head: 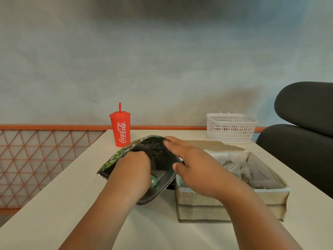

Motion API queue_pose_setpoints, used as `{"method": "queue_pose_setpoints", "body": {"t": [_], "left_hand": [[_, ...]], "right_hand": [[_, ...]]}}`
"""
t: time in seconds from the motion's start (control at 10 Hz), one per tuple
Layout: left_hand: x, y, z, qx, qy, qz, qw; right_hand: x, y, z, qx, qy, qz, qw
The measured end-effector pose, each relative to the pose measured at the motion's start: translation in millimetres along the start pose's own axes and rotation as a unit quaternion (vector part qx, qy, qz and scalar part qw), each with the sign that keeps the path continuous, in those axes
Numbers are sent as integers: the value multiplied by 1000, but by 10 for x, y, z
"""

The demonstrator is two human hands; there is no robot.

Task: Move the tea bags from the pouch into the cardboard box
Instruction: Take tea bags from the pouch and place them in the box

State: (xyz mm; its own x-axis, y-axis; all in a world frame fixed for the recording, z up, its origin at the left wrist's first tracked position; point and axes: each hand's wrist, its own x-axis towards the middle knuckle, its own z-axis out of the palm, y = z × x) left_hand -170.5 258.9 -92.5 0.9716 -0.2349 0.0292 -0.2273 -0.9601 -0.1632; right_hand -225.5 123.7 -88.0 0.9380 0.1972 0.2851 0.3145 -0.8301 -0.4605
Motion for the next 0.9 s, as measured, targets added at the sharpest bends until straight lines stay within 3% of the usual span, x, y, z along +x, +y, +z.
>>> {"method": "queue_pose_setpoints", "body": {"t": [0.1, 0.2, 0.3, 0.4, 0.7, 0.9], "left_hand": [[-213, -43, -58, -43, 122, -6, 992], [-322, -139, -182, -137, 177, 33, 974], [-457, -230, -394, -275, 143, 37, 950], [-554, -323, -423, -369, 197, 43, 907], [-461, -401, -344, -417, 238, 75, 874], [-433, -381, -301, -420, 222, 92, 875]], "right_hand": [[0, 12, 0, 3, 4, 0, 1000], [5, 14, 4, -1, 7, -2, 1000], [4, 3, 18, -11, 4, -10, 1000], [-4, -25, 44, -20, -10, -14, 1000], [-1, -104, 170, -65, -132, -33, 989], [-30, -110, 122, 12, -115, -14, 993]]}}
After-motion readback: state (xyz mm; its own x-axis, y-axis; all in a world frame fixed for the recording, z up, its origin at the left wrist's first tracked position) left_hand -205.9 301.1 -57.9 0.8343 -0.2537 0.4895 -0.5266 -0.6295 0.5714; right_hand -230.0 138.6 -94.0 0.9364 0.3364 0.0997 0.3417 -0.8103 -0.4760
